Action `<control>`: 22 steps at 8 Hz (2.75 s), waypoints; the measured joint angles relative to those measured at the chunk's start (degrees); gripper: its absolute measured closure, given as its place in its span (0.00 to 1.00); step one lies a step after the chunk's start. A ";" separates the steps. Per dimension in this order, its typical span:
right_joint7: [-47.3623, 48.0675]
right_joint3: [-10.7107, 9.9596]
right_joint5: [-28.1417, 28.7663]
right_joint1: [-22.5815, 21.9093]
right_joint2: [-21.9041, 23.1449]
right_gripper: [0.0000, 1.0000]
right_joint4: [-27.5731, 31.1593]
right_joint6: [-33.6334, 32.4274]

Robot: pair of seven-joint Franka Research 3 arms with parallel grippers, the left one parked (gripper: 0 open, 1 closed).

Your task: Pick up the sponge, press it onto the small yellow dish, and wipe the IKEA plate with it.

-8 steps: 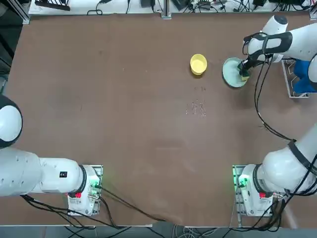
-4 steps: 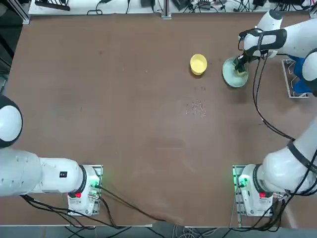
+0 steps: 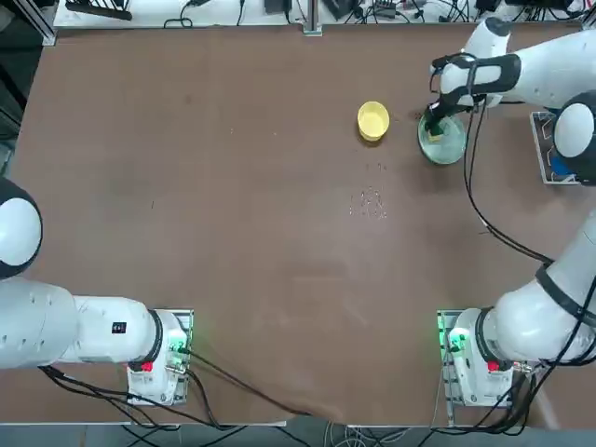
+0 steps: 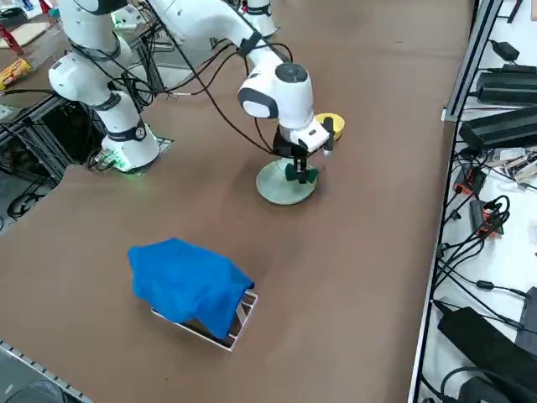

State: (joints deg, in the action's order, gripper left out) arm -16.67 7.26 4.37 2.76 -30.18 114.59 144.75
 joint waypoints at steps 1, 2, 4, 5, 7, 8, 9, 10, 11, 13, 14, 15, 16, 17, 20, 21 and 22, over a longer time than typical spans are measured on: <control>1.01 0.00 0.00 -0.47 0.18 0.79 0.30 0.00; 1.50 0.00 0.23 -0.75 0.61 0.79 0.99 0.03; 1.63 0.07 1.45 -1.10 2.29 0.79 3.70 0.10; 1.72 0.19 1.69 -1.22 3.31 0.79 5.36 0.13; 1.84 0.18 1.86 -1.16 5.20 0.79 8.36 0.22; 1.84 0.15 1.86 -0.76 5.97 0.78 9.60 0.23; 1.26 0.12 1.86 0.00 6.54 0.78 10.57 0.24; -0.05 0.11 1.87 1.07 7.00 0.78 11.33 0.23; -1.77 0.11 1.87 2.34 7.28 0.78 11.78 0.17; -5.97 0.06 1.87 5.27 7.39 0.78 11.96 0.06; -8.14 0.03 1.87 6.71 7.38 0.78 11.89 0.06; -10.17 0.01 1.87 7.89 7.26 0.78 11.62 0.00; -11.64 -0.01 1.87 8.66 6.89 0.79 10.96 -0.40; -12.82 -0.01 1.86 9.12 6.16 0.78 9.62 -1.16; -14.78 -0.02 1.86 9.33 2.46 0.78 3.17 -3.22; -14.95 0.05 1.86 9.22 1.15 0.79 0.94 -3.76; -14.95 0.19 1.86 8.93 0.04 0.79 -0.89 -4.16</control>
State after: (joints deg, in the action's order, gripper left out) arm -31.62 7.45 6.22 11.69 -30.14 113.70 140.59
